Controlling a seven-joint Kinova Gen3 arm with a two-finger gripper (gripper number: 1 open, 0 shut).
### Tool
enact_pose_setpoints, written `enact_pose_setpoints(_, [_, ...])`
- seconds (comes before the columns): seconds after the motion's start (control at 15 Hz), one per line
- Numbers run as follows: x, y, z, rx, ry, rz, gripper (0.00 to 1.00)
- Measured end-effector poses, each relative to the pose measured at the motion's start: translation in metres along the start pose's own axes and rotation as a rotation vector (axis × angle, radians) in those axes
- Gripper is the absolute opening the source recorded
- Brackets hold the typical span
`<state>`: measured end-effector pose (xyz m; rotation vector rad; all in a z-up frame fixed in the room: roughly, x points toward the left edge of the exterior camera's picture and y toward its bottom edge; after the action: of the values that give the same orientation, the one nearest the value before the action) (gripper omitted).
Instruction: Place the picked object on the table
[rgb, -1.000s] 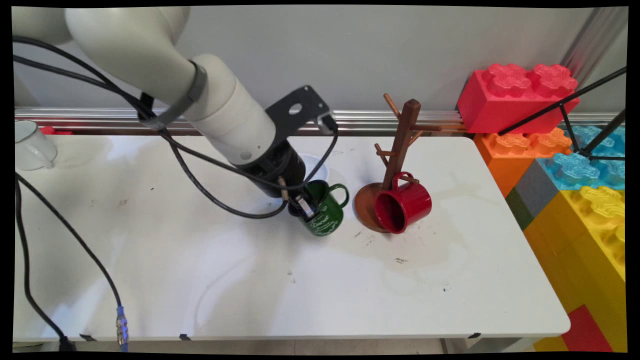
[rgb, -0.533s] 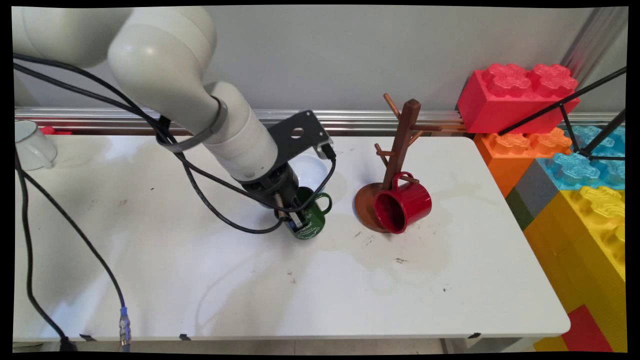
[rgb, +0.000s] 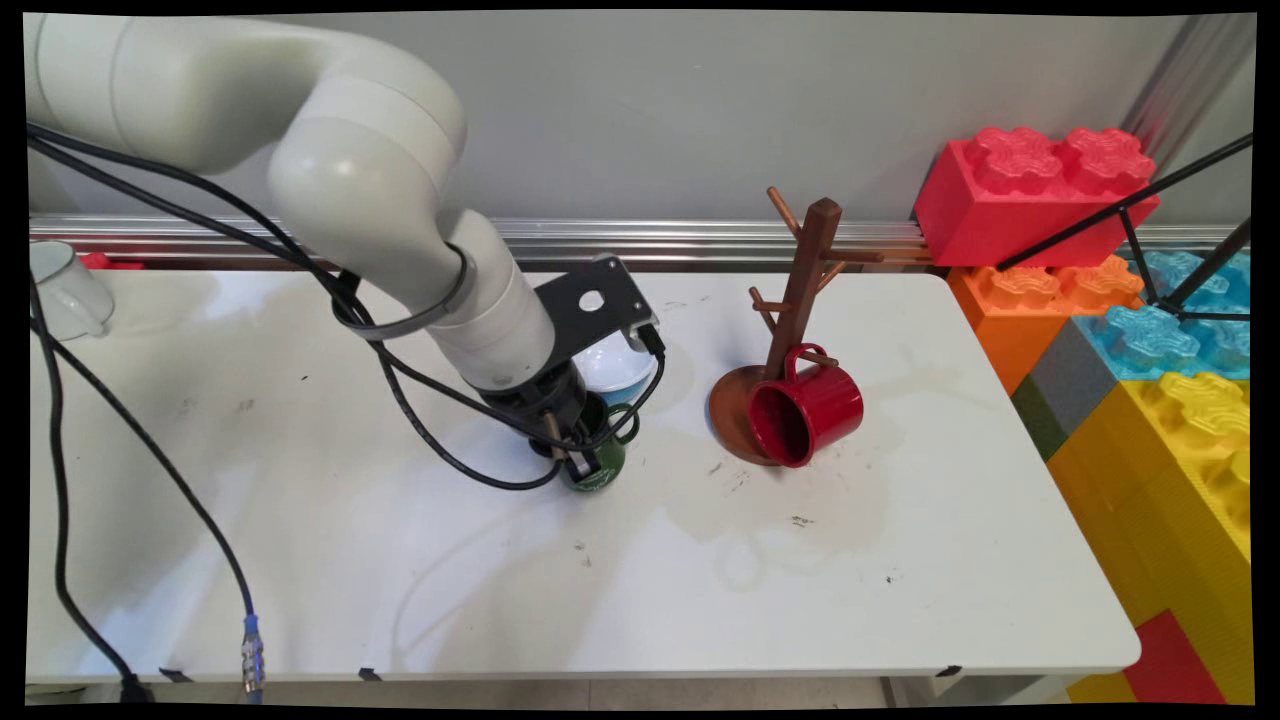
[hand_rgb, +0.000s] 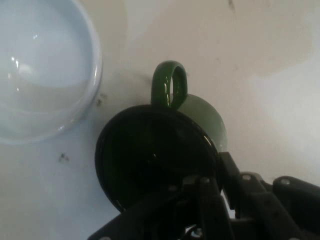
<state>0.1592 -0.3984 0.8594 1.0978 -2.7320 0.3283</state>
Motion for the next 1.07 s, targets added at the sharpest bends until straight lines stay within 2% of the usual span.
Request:
enact_pose_setpoints(0.4, [-0.006, 0.003, 0.011, 0.014, -0.030, -0.012, 0.00])
enact_pose_setpoints(0.87, [-0.010, 0.006, 0.017, 0.017, -0.039, -0.034, 0.00])
enact_pose_setpoints(0.93, [-0.010, 0.006, 0.018, 0.016, -0.040, -0.038, 1.00])
enact_pose_setpoints(1.07, [-0.011, 0.007, 0.019, 0.014, -0.039, -0.045, 1.00])
